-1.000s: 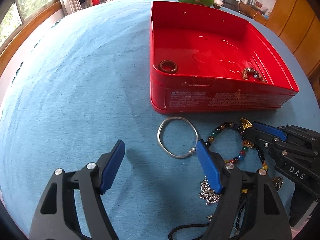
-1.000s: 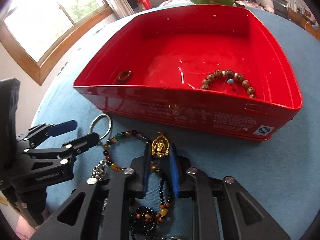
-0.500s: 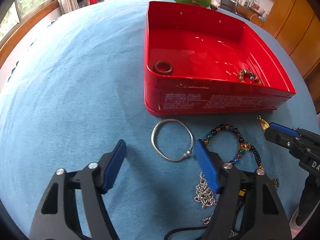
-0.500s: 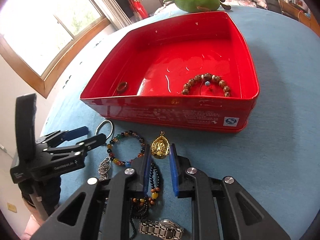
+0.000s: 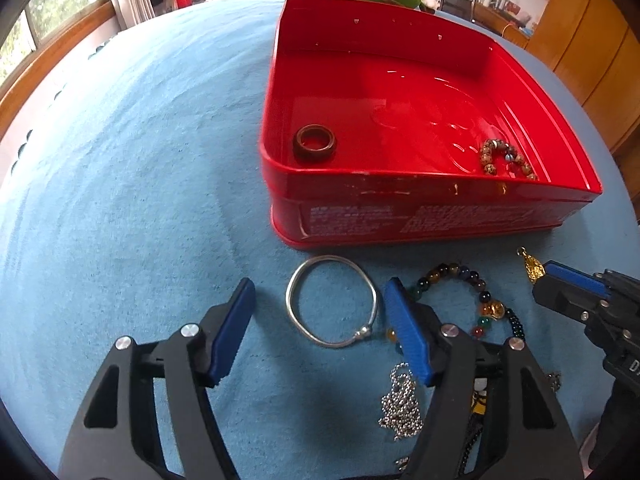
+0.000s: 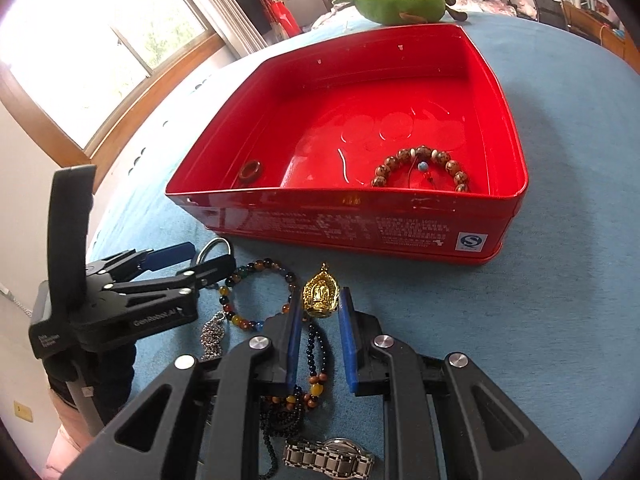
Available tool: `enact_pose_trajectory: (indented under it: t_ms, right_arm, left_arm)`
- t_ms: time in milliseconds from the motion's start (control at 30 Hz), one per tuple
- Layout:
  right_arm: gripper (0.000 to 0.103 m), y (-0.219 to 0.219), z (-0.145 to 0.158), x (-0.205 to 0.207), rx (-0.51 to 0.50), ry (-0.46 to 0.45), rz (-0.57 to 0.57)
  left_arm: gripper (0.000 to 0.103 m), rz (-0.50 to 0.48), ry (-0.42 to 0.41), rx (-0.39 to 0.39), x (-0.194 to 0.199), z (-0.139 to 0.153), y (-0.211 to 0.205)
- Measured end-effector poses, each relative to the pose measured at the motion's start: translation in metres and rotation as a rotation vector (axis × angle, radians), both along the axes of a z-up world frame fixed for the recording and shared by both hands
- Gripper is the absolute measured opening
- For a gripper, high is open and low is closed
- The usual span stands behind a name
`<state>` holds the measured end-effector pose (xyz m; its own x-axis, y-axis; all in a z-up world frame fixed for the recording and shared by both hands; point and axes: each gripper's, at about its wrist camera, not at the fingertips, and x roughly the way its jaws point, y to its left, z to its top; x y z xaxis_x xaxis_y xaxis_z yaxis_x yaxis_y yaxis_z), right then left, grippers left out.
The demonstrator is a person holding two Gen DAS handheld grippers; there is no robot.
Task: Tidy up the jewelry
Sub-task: 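Move the left tool to the silver bangle while the right tool reaches the gold pendant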
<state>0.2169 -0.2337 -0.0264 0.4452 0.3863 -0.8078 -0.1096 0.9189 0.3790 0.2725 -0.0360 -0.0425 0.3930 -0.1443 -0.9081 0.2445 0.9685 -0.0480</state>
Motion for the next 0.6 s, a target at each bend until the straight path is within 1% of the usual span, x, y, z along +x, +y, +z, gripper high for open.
enact_pose_trajectory:
  t_ms: [33, 100, 167, 333, 500, 600]
  right_arm:
    - [0.018, 0.0, 0.0, 0.0, 0.0, 0.0, 0.001]
    - [0.018, 0.0, 0.001, -0.001, 0.002, 0.002, 0.0]
    - [0.018, -0.001, -0.001, 0.0, 0.006, 0.005, -0.003]
    - [0.018, -0.003, 0.0, -0.002, 0.011, 0.0, -0.009]
    - [0.018, -0.004, 0.004, -0.005, 0.013, -0.01, -0.007]
    - [0.018, -0.005, 0.006, -0.007, 0.014, -0.016, -0.006]
  left_arm:
    - [0.066, -0.004, -0.004, 0.01, 0.001, -0.001, -0.004]
    - [0.061, -0.007, -0.012, 0.025, 0.001, -0.001, -0.007]
    - [0.046, -0.014, -0.018, 0.025, 0.001, 0.0, -0.008]
    - [0.046, -0.023, -0.023, 0.015, -0.003, 0.001, -0.006]
    - [0.046, -0.029, -0.018, -0.027, -0.014, 0.007, 0.007]
    - [0.046, -0.024, -0.035, -0.03, -0.02, 0.013, 0.01]
